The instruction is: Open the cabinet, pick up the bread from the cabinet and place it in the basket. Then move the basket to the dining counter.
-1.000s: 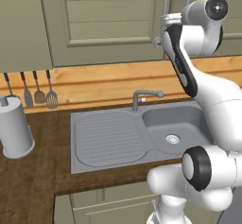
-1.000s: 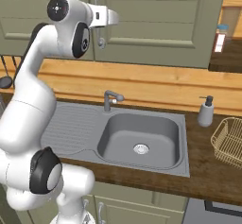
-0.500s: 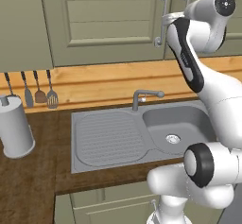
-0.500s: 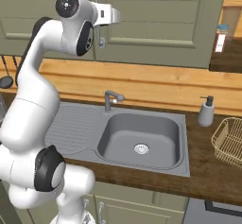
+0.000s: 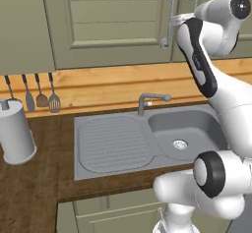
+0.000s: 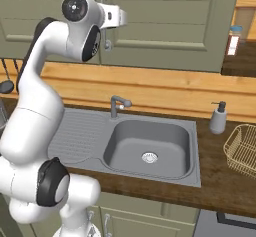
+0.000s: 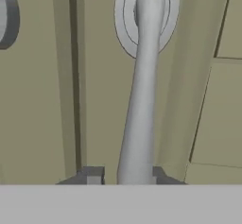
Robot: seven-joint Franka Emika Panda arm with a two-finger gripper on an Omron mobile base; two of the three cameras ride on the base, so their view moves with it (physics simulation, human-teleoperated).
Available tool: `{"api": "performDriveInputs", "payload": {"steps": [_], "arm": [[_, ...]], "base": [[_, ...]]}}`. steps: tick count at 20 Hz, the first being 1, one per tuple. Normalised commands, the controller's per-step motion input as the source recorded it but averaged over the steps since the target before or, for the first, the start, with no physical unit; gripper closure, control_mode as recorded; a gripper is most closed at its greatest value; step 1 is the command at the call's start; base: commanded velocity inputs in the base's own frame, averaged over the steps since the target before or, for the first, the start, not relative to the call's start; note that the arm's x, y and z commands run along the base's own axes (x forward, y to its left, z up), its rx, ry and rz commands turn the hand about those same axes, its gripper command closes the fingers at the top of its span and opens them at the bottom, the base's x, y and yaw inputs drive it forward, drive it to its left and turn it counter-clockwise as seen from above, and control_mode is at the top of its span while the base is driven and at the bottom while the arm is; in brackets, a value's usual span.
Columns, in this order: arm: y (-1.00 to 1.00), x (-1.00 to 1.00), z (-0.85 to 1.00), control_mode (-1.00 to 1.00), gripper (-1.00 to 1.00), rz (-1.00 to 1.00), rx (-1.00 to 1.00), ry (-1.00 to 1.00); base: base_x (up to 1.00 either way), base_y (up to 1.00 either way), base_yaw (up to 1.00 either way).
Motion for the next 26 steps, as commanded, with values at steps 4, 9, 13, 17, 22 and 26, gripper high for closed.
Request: {"api": "performDriveInputs", "payload": {"steps": [4,9,13,17,22,26], "arm": [[-0.44,-0.91,-0.01,-1.0,1.0,-0.08,0.04,0.0],[-0.74,-1.0,0.0,-1.0,1.0,-0.04,0.08,0.0],[-0.99,-1.0,0.0,-1.0,1.0,0.0,0.14,-0.01],[-1.0,-1.0,0.0,-1.0,1.0,0.0,0.19,0.01],[-1.0,-1.0,-0.02,-1.0,1.0,0.0,0.17,0.1],[-0.97,-0.98,-0.13,-1.0,1.0,0.01,0.15,0.1]], "base": [[0.0,0.0,0.0],[0.0,0.0,0.0],[0.0,0.0,0.0],[0.0,0.0,0.0],[0.0,0.0,0.0],[0.0,0.0,0.0]]}}
